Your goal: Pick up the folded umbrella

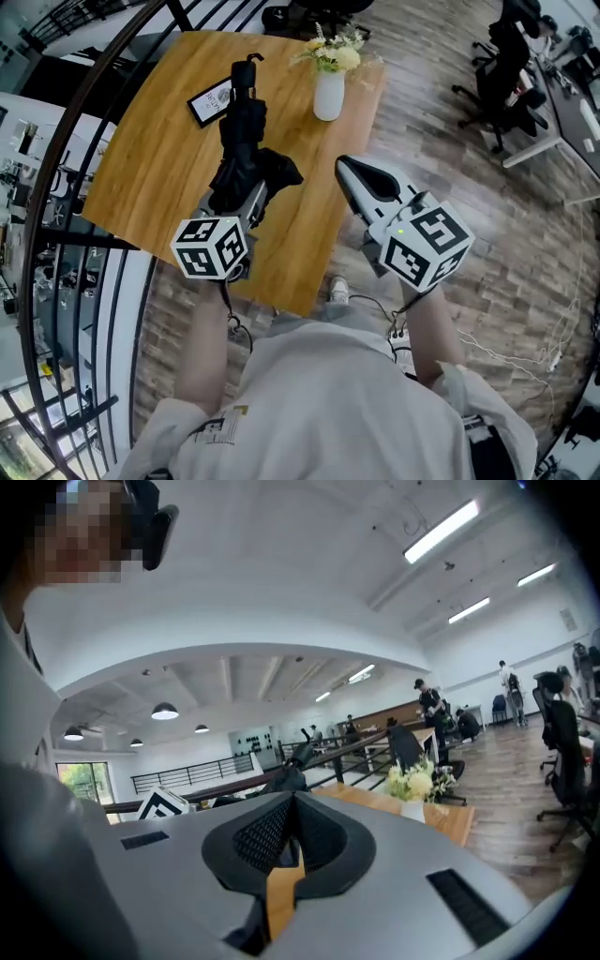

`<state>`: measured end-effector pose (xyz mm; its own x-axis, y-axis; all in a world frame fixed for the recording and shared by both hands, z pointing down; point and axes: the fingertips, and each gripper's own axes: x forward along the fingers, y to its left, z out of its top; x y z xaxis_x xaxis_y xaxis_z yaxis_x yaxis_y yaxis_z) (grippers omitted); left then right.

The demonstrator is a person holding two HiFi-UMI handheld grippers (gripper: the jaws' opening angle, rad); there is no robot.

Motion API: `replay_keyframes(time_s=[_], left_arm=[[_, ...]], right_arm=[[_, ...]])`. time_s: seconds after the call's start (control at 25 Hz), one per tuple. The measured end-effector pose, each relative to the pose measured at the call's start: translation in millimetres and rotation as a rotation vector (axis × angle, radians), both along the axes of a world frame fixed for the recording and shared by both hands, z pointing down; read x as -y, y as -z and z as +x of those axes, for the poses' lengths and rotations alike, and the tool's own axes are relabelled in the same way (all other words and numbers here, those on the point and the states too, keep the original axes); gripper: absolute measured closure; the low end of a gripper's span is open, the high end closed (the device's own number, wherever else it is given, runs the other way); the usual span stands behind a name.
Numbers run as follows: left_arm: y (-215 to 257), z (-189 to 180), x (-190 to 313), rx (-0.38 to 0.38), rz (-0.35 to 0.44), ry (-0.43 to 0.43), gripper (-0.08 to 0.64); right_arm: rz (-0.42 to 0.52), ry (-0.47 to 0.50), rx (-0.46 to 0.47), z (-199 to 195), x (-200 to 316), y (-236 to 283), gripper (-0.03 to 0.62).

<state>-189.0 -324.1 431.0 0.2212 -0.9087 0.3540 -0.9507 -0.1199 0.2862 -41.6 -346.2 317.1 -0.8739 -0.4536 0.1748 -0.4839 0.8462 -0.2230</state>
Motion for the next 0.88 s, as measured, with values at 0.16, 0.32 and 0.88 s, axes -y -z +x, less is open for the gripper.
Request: replay_keyframes(time_s=[0.16,0.32,0.88], left_arm=[[76.1,-12.8,-9.6,0.049,0.178,0.041,0.314],[141.8,-17.0,-25.5,0.153,0.335,0.049,0.314],[268.9,-21.7,-100.8,0.305,0.634,0.091,0.311]], right_arm=[[0.135,0.004,0.017,2.6,-6.5,52.8,0.565],[0.234,-0.004,0.035,9.0,-13.7,93.6,0.565],[0.453,-0.007,0.138,22.4,-59.9,188.2,0.565]])
